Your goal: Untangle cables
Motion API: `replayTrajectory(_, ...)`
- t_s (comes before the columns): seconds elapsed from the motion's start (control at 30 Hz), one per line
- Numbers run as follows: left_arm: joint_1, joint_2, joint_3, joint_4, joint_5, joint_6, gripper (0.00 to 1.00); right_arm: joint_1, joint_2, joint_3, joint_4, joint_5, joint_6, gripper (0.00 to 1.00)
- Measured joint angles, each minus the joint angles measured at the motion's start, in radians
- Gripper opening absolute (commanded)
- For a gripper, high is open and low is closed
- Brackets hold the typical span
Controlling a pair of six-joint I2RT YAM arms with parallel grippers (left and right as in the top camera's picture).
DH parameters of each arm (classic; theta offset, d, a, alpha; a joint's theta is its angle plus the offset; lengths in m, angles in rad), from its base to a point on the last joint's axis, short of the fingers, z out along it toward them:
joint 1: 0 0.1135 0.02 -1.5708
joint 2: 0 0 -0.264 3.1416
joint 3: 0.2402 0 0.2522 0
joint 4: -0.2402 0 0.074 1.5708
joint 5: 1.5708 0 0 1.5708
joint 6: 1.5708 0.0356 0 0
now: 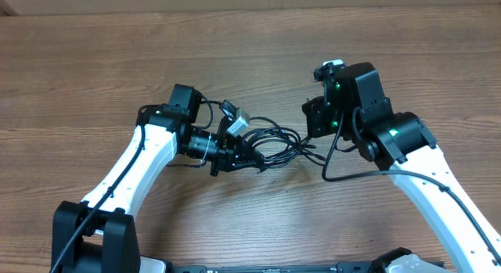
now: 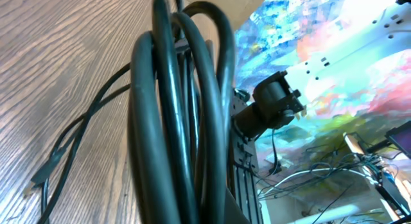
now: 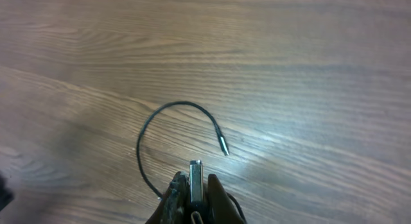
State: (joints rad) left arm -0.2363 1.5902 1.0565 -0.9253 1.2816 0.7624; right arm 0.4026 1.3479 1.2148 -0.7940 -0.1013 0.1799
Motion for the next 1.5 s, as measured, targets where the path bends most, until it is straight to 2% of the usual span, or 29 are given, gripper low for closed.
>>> replayTrajectory(0.2,0.014,0.000,0.000,0.014,0.041,-0.001,0.04,-0.036,0.056,0.000,-0.079,-0.013,0.040,0.05)
replayTrajectory(0.33,0.076,0.000,0.000,0.088,0.119,-0.006,0.04,-0.043,0.108,0.000,-0.123,-0.057,0.055,0.06)
replayTrajectory(0.7,0.211,0.002,0.002,0.209,0.211,-0.100,0.04,-0.048,0.170,0.002,-0.090,-0.302,0.053,0.21)
replayTrajectory(0.77,0.221,0.002,0.004,0.269,0.226,-0.129,0.05,-0.052,0.170,0.002,-0.086,-0.357,0.049,0.26)
replayTrajectory(0.83,0.226,0.002,0.008,0.330,0.237,-0.165,0.04,-0.053,0.170,0.002,-0.085,-0.392,0.047,0.41)
replayTrajectory(0.9,0.226,0.002,0.010,0.397,0.245,-0.219,0.05,-0.046,0.170,0.002,-0.087,-0.404,0.046,0.57)
replayTrajectory(1.0,0.226,0.002,0.012,0.446,0.245,-0.301,0.04,-0.027,0.170,0.002,-0.095,-0.383,0.035,0.68)
replayTrajectory(1.1,0.226,0.002,0.012,0.447,0.197,-0.383,0.04,-0.030,0.170,0.012,-0.150,-0.334,0.029,0.70)
replayTrajectory(1.27,0.226,0.002,0.012,0.448,0.048,-0.582,0.04,-0.076,0.152,0.125,-0.259,-0.231,0.021,0.71)
replayTrajectory(1.4,0.226,0.002,0.012,0.452,-0.057,-0.757,0.04,-0.088,0.047,0.197,-0.276,-0.198,-0.017,0.72)
replayTrajectory(1.5,0.226,0.002,0.012,0.452,-0.094,-0.841,0.04,-0.087,-0.024,0.204,-0.315,-0.197,-0.031,0.72)
